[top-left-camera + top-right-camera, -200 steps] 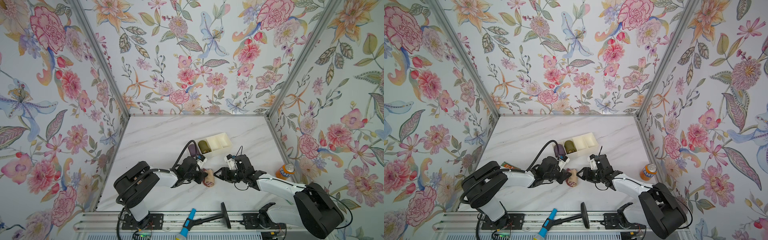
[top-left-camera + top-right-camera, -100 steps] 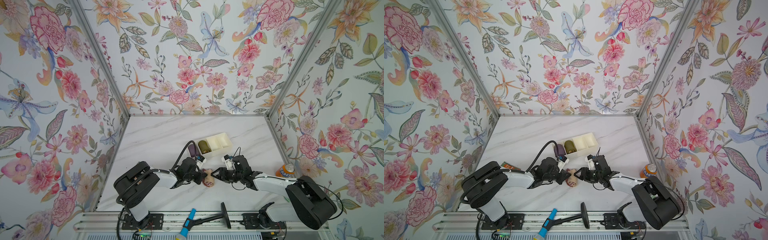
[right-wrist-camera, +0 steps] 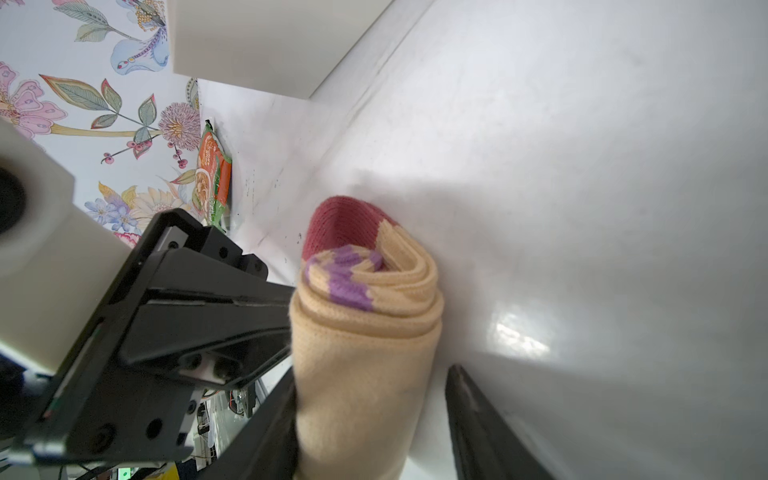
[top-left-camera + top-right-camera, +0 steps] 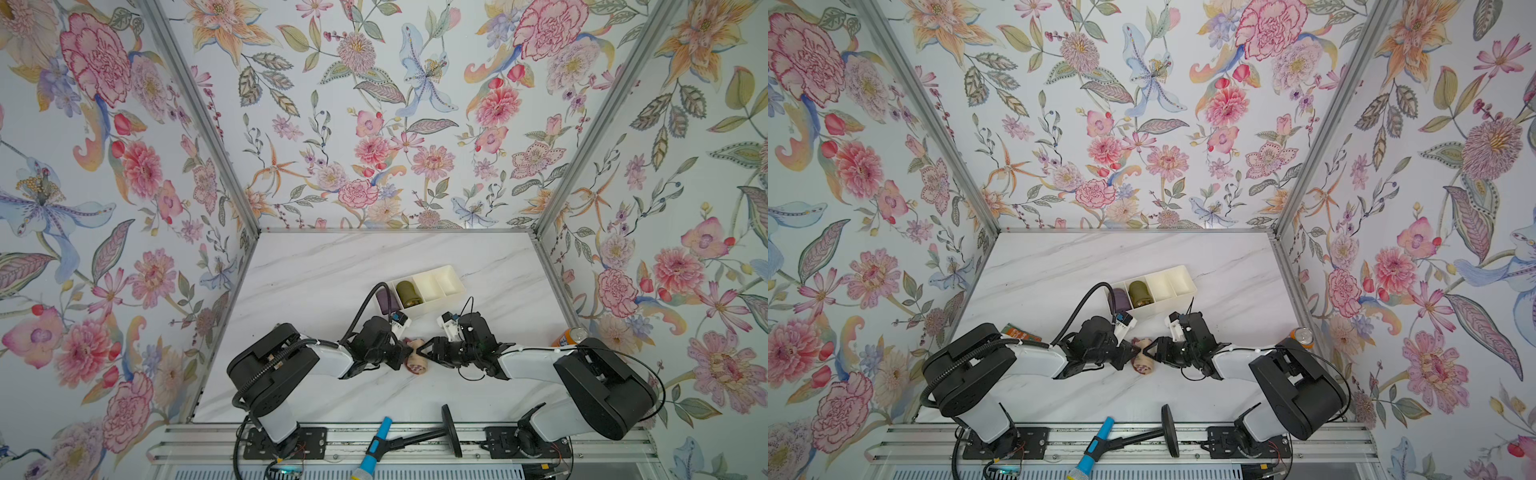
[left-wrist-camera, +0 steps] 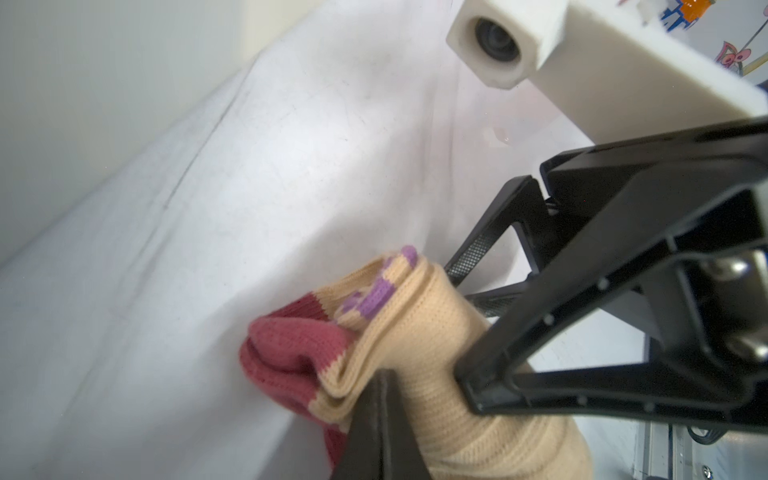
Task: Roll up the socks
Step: 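Close the right gripper on the beige sock roll from the left gripper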
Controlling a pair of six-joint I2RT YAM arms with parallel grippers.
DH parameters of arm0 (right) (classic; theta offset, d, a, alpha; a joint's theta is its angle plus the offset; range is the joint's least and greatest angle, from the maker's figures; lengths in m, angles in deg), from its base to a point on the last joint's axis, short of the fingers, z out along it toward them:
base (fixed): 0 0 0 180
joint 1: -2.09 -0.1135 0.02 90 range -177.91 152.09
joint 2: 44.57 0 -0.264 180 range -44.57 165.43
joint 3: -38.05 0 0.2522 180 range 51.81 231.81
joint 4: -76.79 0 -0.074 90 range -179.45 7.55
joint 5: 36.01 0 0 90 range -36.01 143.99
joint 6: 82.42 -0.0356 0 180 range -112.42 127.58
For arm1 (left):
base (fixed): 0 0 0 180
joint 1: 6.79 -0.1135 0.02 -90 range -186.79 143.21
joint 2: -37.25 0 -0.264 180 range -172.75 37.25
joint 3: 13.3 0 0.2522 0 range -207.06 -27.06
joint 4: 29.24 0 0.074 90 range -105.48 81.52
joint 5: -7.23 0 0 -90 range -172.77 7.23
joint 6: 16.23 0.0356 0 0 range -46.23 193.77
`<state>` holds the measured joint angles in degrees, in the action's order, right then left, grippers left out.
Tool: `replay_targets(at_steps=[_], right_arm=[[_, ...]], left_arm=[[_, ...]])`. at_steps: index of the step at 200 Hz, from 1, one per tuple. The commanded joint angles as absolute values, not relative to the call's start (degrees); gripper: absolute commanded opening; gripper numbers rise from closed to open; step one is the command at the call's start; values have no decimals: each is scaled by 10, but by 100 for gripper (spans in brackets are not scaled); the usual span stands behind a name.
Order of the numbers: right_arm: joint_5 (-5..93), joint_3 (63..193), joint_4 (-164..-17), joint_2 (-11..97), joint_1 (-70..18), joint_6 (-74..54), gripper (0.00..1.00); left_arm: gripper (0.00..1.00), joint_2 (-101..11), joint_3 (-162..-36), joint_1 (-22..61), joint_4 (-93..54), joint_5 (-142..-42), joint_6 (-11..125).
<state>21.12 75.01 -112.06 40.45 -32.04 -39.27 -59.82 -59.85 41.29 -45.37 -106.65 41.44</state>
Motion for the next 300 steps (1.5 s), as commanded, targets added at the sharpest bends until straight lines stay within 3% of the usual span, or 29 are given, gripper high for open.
replay_targets(at_steps=[1,65,210,300], right_arm=[[208,759,-1119,420,-330,-396,56],[217,776,-1110,449,-346,-396,56],[364,868,-903,458,-408,-328,57],[449,930,-783,513,-450,-287,48]], left_arm=[[0,-610,-573,422,-379,-1054,420],[0,-609,-566,422,-386,-1055,418],[0,-600,-565,422,-380,-1048,421],[0,-572,-552,396,-378,-1053,420]])
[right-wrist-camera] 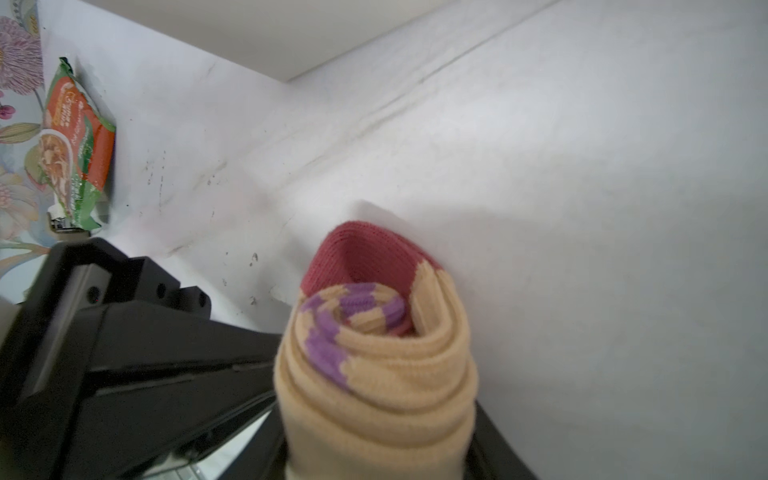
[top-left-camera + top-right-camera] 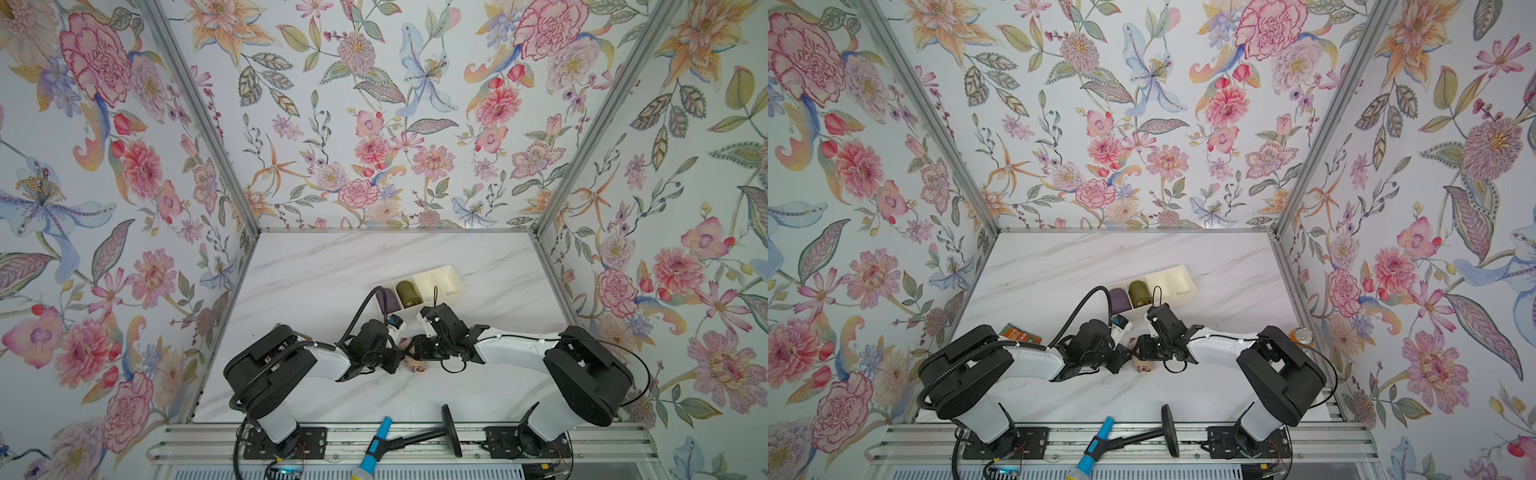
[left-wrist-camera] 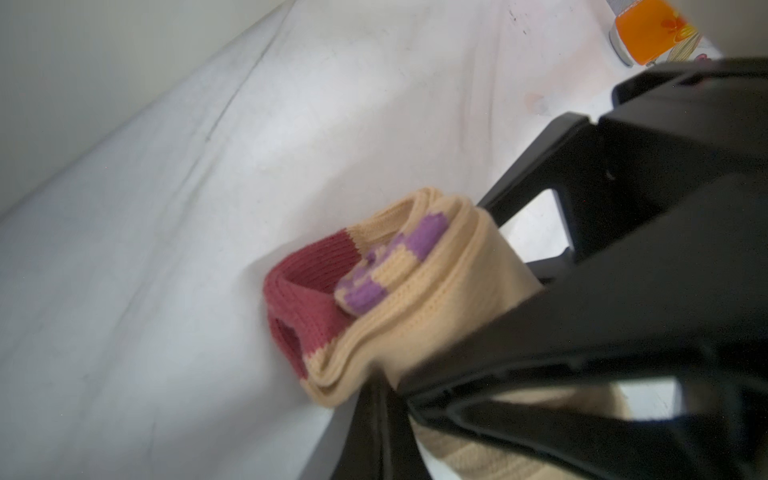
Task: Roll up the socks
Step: 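Close the right gripper on the beige sock roll from the left gripper, then lift the roll with the right gripper toward the organizer while left withdraws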
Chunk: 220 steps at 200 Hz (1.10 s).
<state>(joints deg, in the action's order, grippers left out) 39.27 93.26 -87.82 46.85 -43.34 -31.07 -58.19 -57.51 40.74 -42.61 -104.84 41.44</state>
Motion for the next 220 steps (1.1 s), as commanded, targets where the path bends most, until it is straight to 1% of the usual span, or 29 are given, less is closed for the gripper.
replay_targets(at_steps=[1,26,58,80,95,116,161,194,220], right_arm=[[450,930,-782,514,-451,-286,48],[464,948,-754,535,-464,-275,47],[466,958,-738,556,-471,-267,39],[471,963,-728,565,-472,-260,28],[479,969,-714,570,-473,-252,17],[487,979,-695,575,-475,-240,0],[456,985,-699,529,-473,-221,0],[430,997,-692,451,-452,-209,0],[437,1027,-657,373,-424,-192,0]], left_arm=[[0,-571,-552,395,-378,-1053,420],[0,-532,-538,364,-370,-1059,418],[0,-458,-539,326,-329,-1063,424],[0,-415,-546,305,-293,-1066,433],[0,-389,-549,291,-271,-1063,441],[0,-359,-551,269,-250,-1063,447],[0,-313,-556,227,-224,-1070,457],[0,-301,-559,209,-215,-1076,464],[0,-298,-561,201,-213,-1078,467]])
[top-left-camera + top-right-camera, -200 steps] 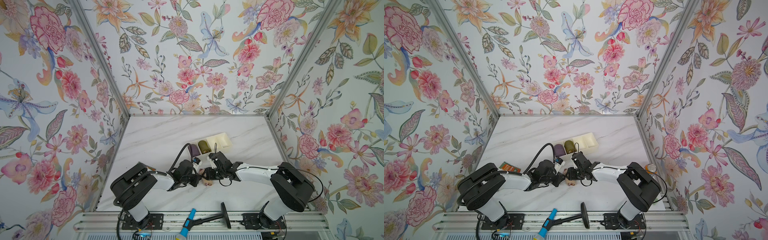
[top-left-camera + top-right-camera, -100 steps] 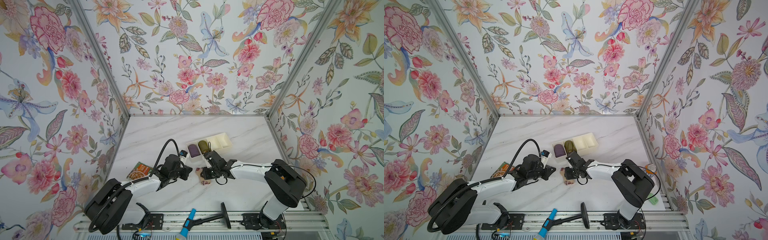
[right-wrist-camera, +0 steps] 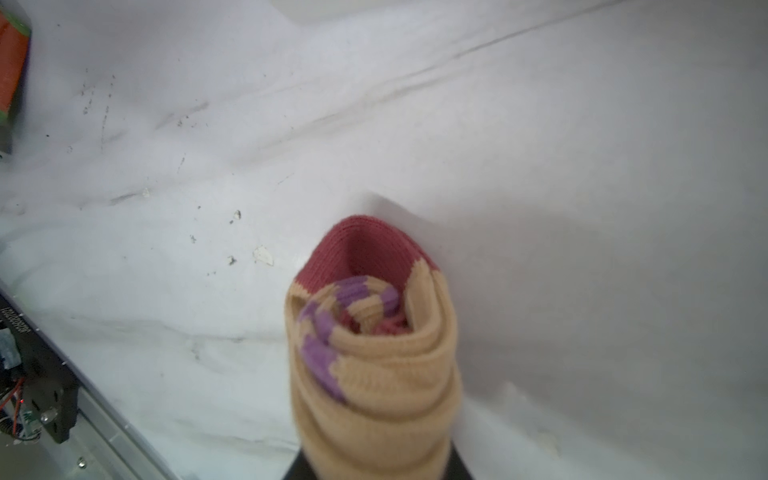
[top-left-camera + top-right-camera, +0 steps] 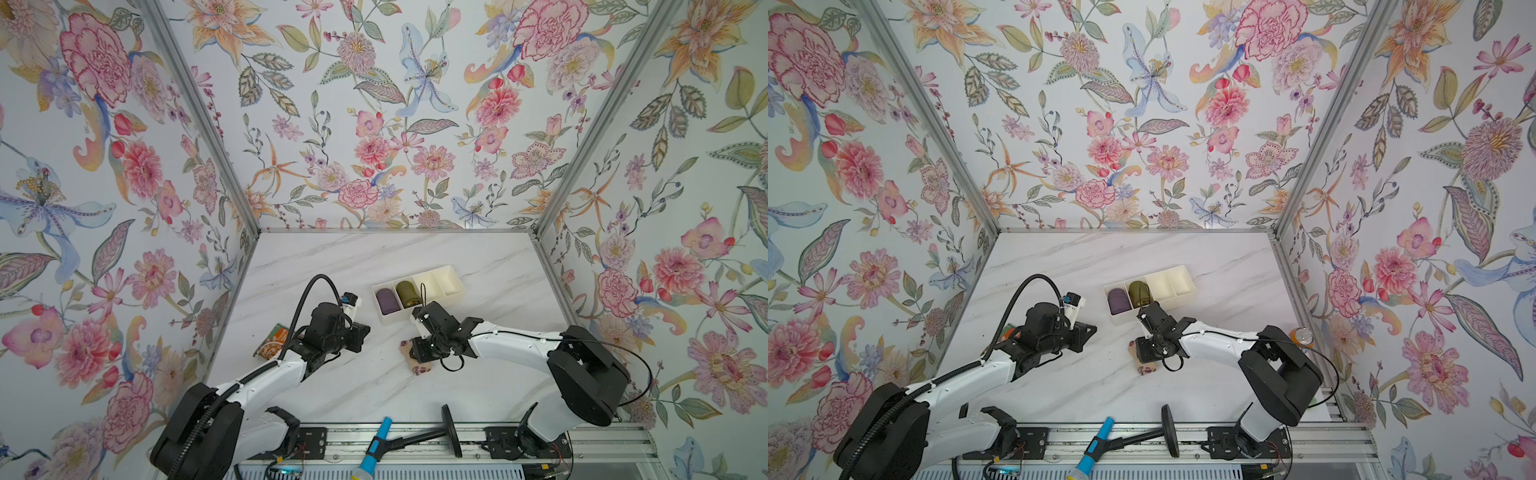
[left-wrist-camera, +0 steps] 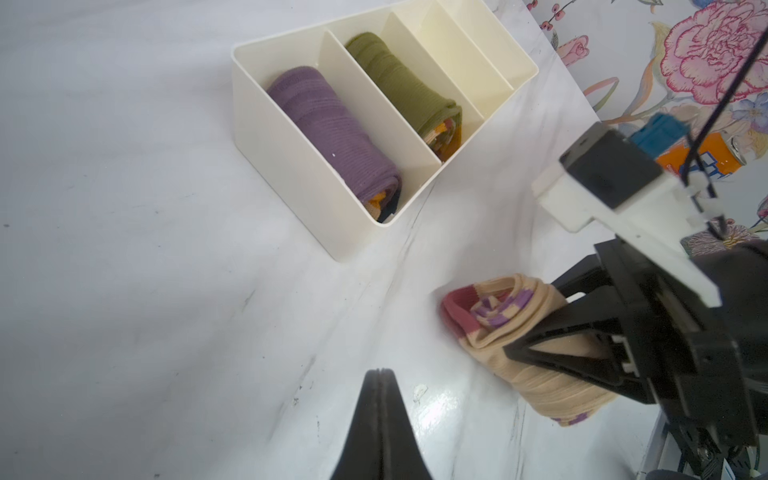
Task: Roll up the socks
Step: 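Lift the roll with the right gripper toward the organizer while left withdraws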
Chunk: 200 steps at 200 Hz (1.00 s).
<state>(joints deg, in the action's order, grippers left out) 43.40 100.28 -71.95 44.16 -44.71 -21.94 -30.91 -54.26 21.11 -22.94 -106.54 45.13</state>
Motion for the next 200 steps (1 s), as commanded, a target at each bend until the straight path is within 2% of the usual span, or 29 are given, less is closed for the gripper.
replay_targets(at_steps=[1,43,77,200], right_arm=[[437,1029,-655,370,-422,-191,0],[485,1108,-584,300,-369,-142,0],[519,1189,-557,305,-314,-100,0],[442,1401,-552,579,-213,-16,0]], left_arm=[[0,-298,-561,201,-212,-1077,468],[1,-290,-578,196,-195,-1054,477],[2,-291,-592,195,-192,-1053,477],[2,-328,-632,195,-184,-1056,487]])
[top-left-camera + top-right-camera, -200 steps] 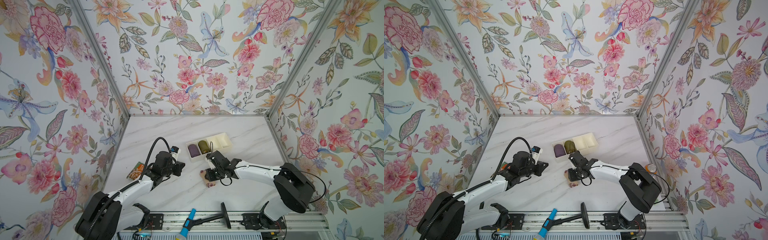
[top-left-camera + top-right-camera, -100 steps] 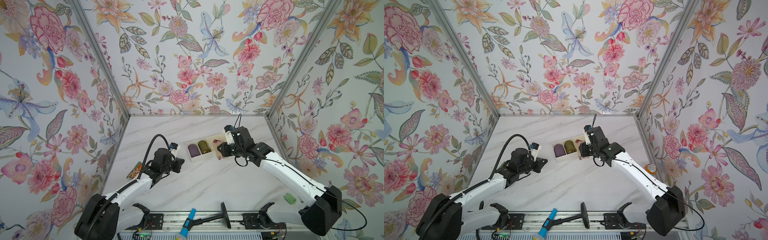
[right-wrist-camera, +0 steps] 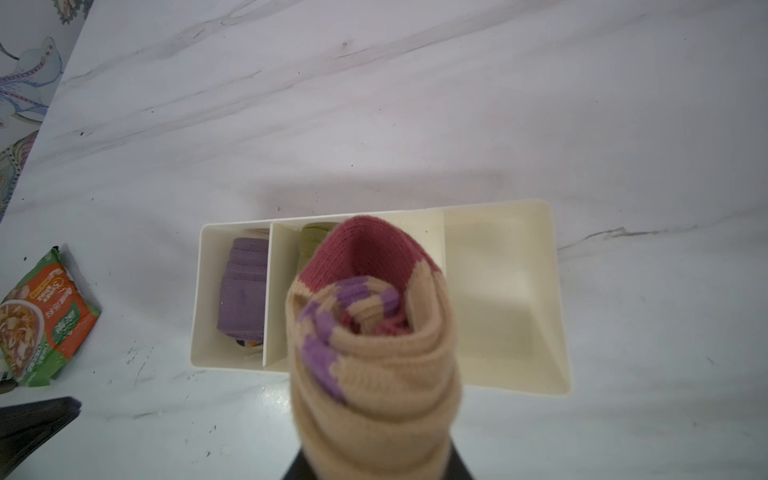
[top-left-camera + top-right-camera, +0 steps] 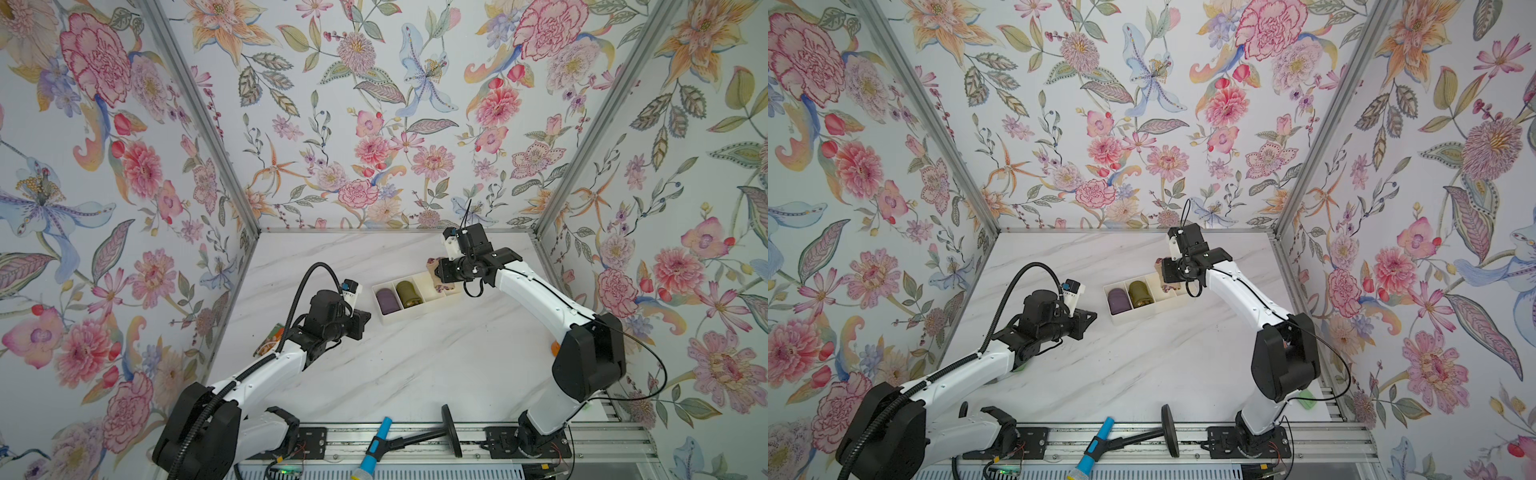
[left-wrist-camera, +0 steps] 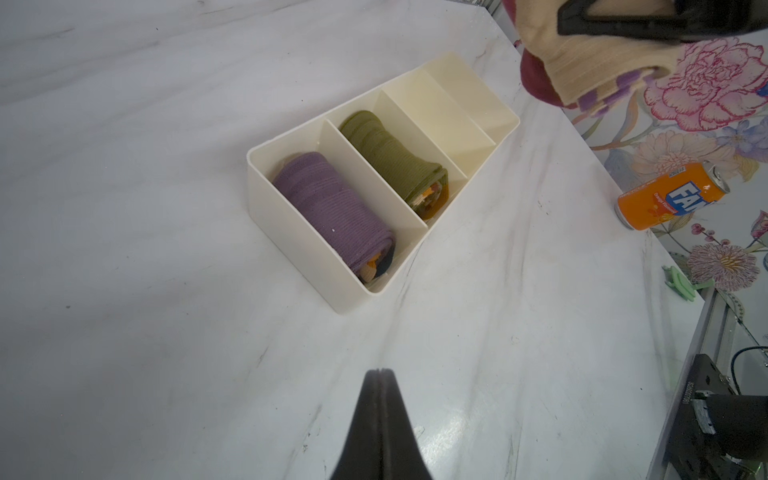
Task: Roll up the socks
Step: 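Lift the roll with the right gripper toward the organizer while left withdraws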
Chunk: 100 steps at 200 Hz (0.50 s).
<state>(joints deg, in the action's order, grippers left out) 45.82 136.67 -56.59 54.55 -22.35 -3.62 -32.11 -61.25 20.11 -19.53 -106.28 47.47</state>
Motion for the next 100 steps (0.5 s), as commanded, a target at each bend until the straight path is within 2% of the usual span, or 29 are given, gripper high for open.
replay_targets(at_steps=[1,100], right_arm=[[441,1403,-551,580,-212,-16,0],[403,1461,-530,702,-209,-6,0]], left_arm=[[2,-329,-632,195,-184,-1055,487],[2,-342,-640,194,-182,-1051,488]])
